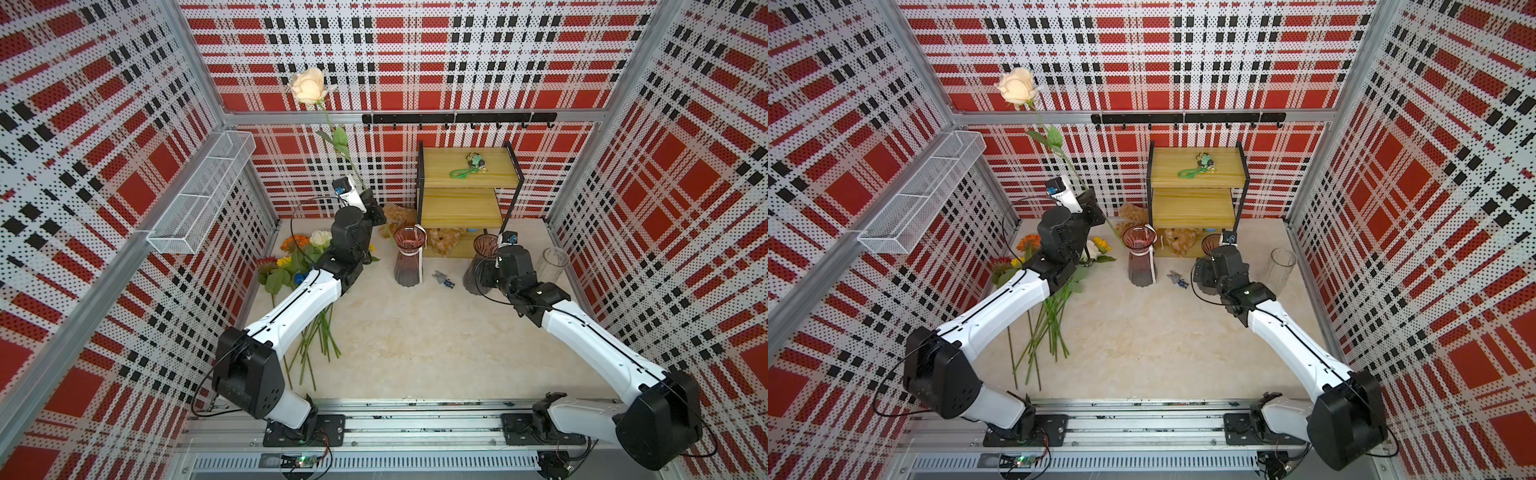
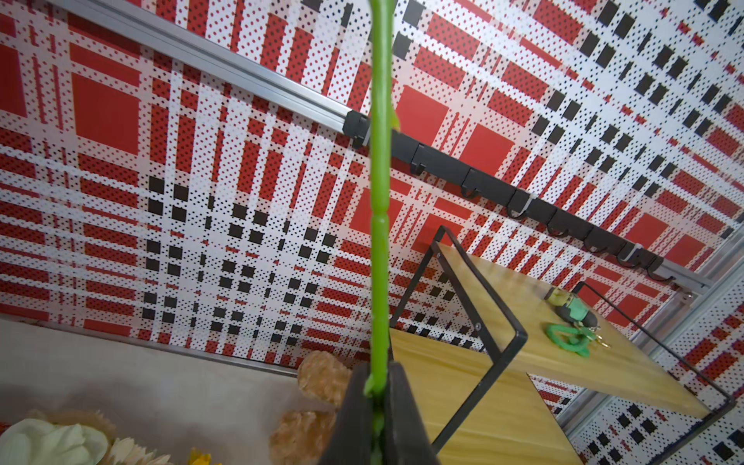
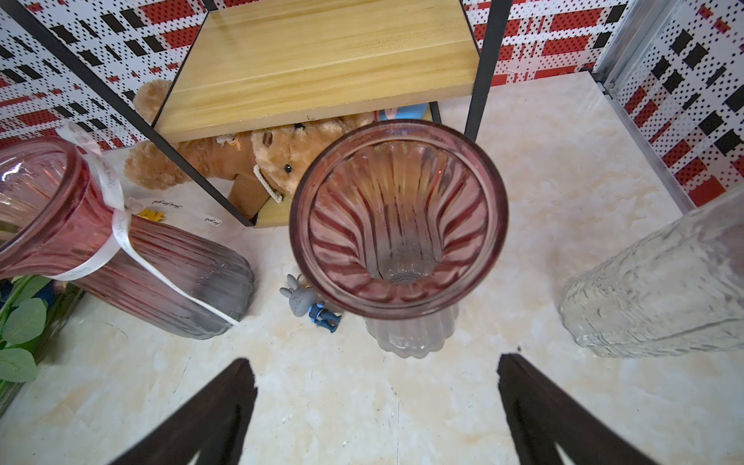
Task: Arrange the flowers in different vases according to their variety
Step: Insert the flower into the vase.
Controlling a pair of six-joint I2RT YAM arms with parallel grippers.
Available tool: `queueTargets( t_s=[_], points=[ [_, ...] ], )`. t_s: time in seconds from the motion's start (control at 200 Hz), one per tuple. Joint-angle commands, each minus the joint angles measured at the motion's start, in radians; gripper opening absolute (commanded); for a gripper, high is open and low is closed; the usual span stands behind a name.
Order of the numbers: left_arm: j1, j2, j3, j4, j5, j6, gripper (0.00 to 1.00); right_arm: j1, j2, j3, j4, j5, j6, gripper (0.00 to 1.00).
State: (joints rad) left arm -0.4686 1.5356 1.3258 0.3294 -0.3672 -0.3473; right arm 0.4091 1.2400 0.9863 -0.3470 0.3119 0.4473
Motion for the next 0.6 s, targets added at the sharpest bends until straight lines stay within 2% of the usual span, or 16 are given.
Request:
queueTargets(
  t_s=[0.0,0.596],
  points=[
    [-0.008,0.015,0.064,0.061,0.019,0.003,0.00,-0.013,0.000,0.029,-0.001,0.013,-0.005,1.00],
    [-0.049,0.237,0.134,0.129,0.036,0.035,0.00,-0.024,-0.017,0.029,-0.015,0.009,-0.012,1.00]
  ],
)
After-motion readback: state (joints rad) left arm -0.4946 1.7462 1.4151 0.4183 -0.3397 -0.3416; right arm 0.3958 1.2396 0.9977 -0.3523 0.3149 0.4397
